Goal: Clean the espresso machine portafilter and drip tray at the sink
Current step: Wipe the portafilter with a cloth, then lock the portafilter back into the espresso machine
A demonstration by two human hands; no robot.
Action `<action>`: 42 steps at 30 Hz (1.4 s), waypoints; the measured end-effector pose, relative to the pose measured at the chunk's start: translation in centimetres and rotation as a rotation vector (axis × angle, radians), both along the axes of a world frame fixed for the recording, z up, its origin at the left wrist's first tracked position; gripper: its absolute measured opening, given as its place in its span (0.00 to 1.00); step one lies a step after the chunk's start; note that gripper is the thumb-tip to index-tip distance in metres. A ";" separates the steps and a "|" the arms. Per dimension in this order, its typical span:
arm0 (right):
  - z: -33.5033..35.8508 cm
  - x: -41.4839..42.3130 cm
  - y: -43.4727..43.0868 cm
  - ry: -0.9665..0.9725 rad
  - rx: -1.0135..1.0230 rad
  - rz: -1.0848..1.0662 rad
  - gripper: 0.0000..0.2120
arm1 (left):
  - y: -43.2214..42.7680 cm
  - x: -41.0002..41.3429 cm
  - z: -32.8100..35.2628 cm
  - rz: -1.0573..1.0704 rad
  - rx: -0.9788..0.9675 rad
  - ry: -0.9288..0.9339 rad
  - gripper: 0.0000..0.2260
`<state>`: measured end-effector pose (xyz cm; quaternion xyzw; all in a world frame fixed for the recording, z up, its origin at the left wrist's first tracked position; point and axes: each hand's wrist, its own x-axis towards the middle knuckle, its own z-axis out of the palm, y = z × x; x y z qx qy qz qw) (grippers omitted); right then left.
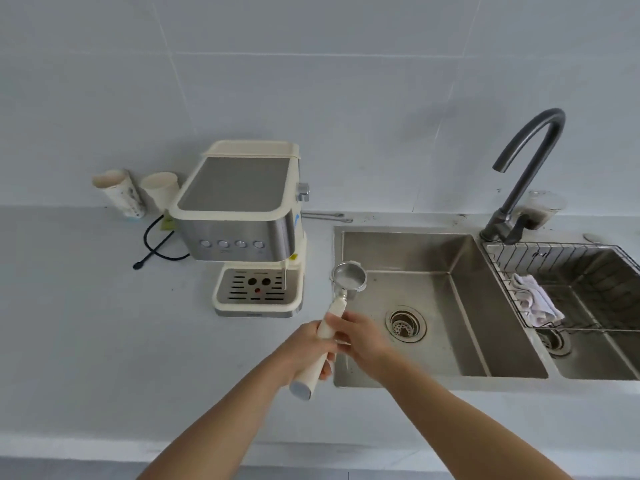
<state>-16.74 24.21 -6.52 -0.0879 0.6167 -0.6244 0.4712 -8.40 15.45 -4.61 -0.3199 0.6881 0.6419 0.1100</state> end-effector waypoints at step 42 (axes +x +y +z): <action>14.6 -0.5 -19.7 1.473 0.639 0.260 0.22 | -20.9 11.5 0.3 -0.359 -0.617 -0.177 0.10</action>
